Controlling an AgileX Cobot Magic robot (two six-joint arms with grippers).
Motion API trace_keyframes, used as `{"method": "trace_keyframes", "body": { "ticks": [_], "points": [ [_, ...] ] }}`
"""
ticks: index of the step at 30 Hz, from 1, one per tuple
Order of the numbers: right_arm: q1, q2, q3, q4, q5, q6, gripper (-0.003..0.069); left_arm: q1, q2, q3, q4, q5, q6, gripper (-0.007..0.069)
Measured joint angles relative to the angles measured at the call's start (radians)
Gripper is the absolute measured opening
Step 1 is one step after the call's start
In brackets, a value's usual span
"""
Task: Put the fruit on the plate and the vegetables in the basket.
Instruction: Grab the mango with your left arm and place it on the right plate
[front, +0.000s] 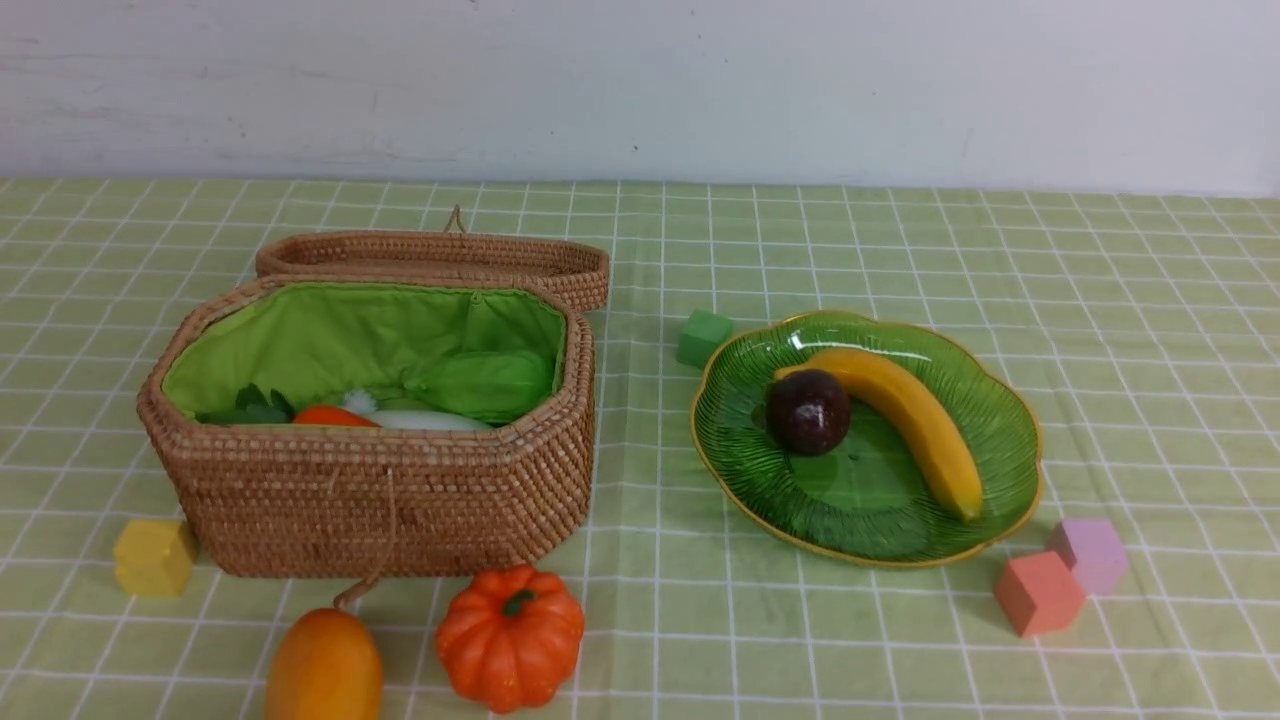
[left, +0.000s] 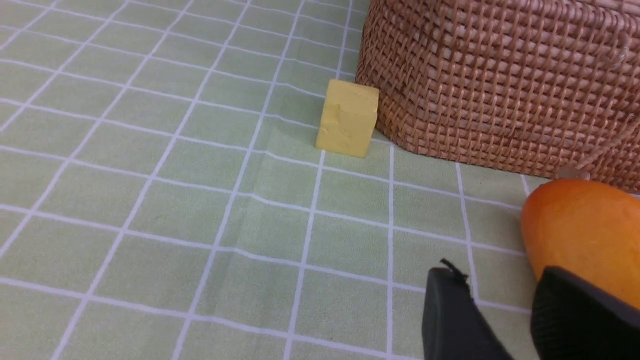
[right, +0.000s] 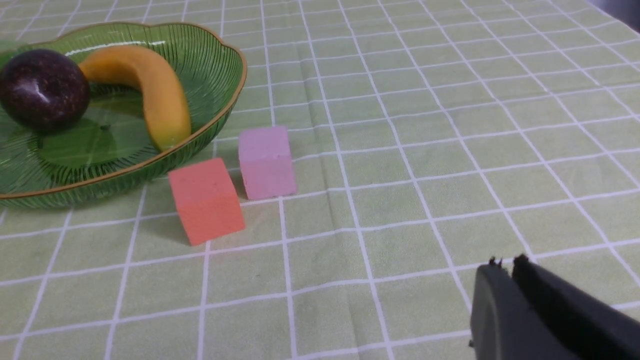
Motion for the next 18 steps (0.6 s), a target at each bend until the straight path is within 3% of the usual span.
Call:
{"method": "trace_keyframes", "body": {
  "ticks": [3, 8, 15, 18],
  "points": [
    [0.000, 0.000, 0.000, 0.000, 0.000, 0.000, 0.0050, 0.000, 0.000, 0.000, -0.014, -0.078, -0.037, 0.0239],
    [0.000, 0.000, 0.000, 0.000, 0.000, -0.001, 0.0056, 0.000, 0.000, 0.000, -0.152, -0.306, -0.174, 0.0239],
    [0.000, 0.000, 0.000, 0.001, -0.001, -0.002, 0.0065, 0.000, 0.000, -0.005, -0.176, -0.624, -0.200, 0.0239],
    [0.000, 0.000, 0.000, 0.001, -0.001, -0.002, 0.0070, 0.000, 0.000, -0.087, -0.176, -0.620, -0.202, 0.0239]
  ]
}}
